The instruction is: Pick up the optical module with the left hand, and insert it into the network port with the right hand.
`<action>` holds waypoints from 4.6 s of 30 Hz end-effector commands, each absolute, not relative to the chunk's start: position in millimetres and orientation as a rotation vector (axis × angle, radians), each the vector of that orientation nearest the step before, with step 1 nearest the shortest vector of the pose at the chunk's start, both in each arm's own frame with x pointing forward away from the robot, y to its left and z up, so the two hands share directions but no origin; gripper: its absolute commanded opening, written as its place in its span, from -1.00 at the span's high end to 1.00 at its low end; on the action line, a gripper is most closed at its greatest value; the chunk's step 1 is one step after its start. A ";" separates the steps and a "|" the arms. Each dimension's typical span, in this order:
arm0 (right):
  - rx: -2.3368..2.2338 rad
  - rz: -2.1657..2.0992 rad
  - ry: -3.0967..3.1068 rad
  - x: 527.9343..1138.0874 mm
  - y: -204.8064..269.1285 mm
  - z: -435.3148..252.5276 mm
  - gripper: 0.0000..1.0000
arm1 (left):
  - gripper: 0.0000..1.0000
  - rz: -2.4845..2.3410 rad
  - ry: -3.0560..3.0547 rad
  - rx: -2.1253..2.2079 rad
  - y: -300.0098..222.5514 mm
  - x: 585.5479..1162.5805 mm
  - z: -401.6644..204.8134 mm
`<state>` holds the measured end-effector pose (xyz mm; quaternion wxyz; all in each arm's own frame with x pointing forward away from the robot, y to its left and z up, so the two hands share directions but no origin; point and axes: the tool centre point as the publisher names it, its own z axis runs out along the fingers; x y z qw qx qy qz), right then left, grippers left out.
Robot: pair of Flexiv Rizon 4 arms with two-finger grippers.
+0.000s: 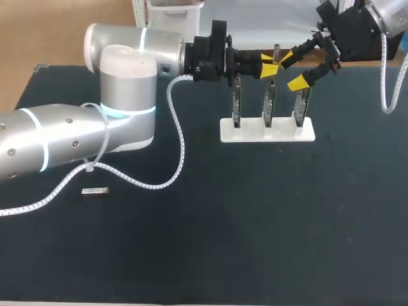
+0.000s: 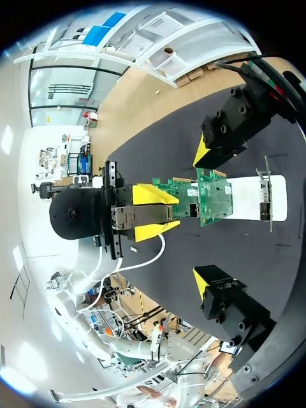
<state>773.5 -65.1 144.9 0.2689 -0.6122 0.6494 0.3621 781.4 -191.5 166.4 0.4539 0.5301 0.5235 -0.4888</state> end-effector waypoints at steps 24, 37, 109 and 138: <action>-1.650 0.974 1.752 773.2 -64.7 144.9 -1.00 | 1.00 -1.215 1.347 1.294 -189.9 775.2 160.3; -1.650 0.974 1.752 773.2 -64.7 144.9 -1.00 | 1.00 -1.207 1.374 1.298 -190.1 775.2 157.1; -1.606 0.945 1.696 783.1 -48.5 184.1 -1.00 | 1.00 -1.202 1.414 1.289 -192.9 775.0 151.4; -1.611 0.968 1.680 779.2 -39.5 187.1 -1.00 | 1.00 -1.202 1.414 1.289 -192.9 775.0 151.4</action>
